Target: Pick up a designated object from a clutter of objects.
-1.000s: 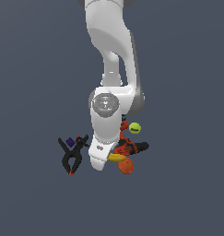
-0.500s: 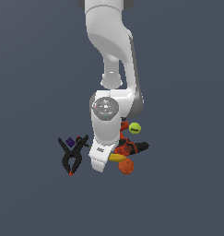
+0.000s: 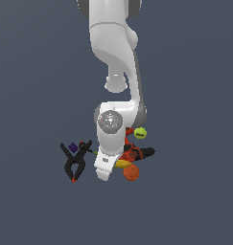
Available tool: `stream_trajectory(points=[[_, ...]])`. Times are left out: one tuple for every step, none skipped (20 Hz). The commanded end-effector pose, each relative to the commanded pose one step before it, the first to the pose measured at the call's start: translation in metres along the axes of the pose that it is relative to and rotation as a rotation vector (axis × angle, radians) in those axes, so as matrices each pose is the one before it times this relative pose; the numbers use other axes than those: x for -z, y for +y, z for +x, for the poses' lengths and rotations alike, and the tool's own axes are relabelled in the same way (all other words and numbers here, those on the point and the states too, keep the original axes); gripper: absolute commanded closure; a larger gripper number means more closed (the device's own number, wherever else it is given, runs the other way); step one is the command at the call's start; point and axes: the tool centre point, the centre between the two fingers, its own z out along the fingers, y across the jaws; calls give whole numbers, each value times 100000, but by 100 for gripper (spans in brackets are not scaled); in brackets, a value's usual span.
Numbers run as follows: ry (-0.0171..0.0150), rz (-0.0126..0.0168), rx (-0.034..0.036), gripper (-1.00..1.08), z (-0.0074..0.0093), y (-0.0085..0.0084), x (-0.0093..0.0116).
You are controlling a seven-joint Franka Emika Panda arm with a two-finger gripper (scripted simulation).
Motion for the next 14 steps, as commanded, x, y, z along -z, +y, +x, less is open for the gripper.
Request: stream_trajectory(points=[[50,-161,10,108,27,87,-75],[0,0,0,108,0,0,0],[0,0,0,108,0,0,0],[0,0,0,108,0,0,0],[0,0,0,108,0,0,0],[0,0,0,108,0,0,0],[0,0,0,108,0,0,0],[0,0,0,108,0,0,0],[0,0,0,108,0,0,0],[0,0,0,108,0,0,0],[0,0,0,108,-10,-11,23],[0,0,0,108,-1,-7,23],[0,0,0,108,-4,-22,70],[0,0,0,108,-7,-36,118]])
